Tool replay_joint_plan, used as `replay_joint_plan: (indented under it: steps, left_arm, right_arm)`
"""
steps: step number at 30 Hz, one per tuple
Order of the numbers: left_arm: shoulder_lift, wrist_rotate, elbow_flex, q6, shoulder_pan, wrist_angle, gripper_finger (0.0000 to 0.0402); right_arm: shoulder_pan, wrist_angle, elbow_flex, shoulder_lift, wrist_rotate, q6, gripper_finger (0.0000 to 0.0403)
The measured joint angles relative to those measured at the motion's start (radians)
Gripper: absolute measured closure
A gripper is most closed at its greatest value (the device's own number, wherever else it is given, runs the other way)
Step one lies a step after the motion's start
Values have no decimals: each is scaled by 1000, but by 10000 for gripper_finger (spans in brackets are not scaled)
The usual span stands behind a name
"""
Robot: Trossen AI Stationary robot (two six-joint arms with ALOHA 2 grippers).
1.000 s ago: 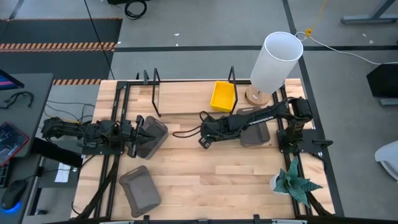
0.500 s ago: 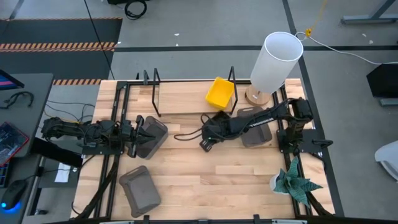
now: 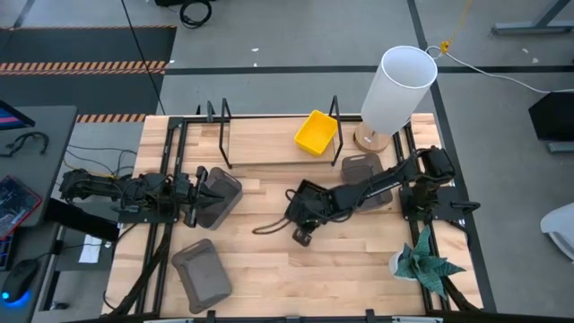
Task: Stack baskets on shelf by color
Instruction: Put the stacked black bins on the shelf
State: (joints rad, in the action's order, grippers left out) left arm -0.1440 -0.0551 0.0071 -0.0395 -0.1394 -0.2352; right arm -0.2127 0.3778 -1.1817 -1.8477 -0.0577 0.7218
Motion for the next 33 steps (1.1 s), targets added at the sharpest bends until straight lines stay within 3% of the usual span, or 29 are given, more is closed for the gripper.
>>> replay_joint_plan:
  steps: [7, 12, 22, 33]
  left_arm:
    - [0, 0, 0, 0, 0, 0, 376]
    - [0, 0, 0, 0, 0, 0, 373]
    - [0, 0, 0, 0, 0, 0, 370]
    - [0, 0, 0, 0, 0, 0, 371]
  right_arm:
    - [-21, 2, -50, 0, 115, -338, 379]
    - [-21, 18, -138, -1, 118, -480, 379]
    - [34, 126, -324, -2, -51, -684, 380]
    - [180, 67, -316, -2, -151, -863, 379]
